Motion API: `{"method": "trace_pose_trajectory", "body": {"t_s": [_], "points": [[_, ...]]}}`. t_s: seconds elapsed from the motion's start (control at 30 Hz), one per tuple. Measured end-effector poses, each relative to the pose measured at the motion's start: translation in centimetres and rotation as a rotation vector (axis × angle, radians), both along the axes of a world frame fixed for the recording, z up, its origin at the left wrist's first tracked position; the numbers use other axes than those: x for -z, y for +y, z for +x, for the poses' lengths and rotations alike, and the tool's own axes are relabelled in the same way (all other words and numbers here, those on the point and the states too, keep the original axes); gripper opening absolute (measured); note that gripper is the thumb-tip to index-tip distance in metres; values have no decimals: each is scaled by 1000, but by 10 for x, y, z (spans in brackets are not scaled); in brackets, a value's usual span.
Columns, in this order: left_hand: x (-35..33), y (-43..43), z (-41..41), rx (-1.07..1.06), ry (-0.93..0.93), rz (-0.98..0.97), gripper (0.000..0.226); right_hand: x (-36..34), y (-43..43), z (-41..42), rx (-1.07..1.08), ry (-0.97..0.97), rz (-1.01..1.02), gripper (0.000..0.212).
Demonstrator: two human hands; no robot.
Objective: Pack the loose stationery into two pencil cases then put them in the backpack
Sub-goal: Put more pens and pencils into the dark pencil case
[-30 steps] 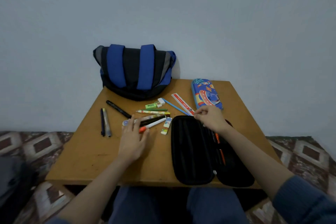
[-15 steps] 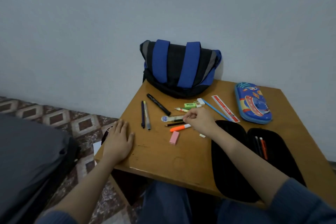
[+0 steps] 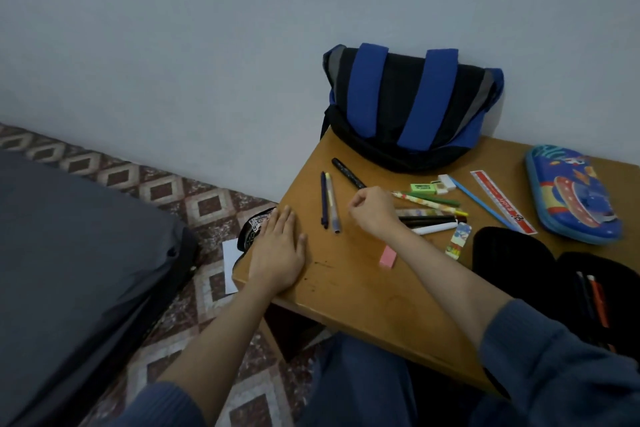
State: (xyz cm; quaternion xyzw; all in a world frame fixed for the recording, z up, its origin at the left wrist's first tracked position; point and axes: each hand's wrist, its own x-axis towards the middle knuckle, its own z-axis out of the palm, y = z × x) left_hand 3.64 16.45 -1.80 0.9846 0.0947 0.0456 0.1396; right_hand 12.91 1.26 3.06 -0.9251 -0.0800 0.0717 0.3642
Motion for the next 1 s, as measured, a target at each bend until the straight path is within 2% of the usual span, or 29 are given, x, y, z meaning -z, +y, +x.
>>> {"method": "trace_pose_trajectory", "body": {"t_s": [0.17,0.27,0.43,0.57,1.0], "points": [[1,-1,0,1,2,-6,58,-2,24,12,-1,-62,9,16],[1,0,0,-2,-9,-15,58,0,37,17,-18,-90,17,11],[2,1,1,-3,-30,-29,58,4,51,18,-84,-174,-231,29],[3,0,0,-2,-41,-44,58,10,50,15,-81,-235,-395,26],[2,-1,-1,-12,-32,-46,59,8,17,18,-94,-316,-663,23]]}}
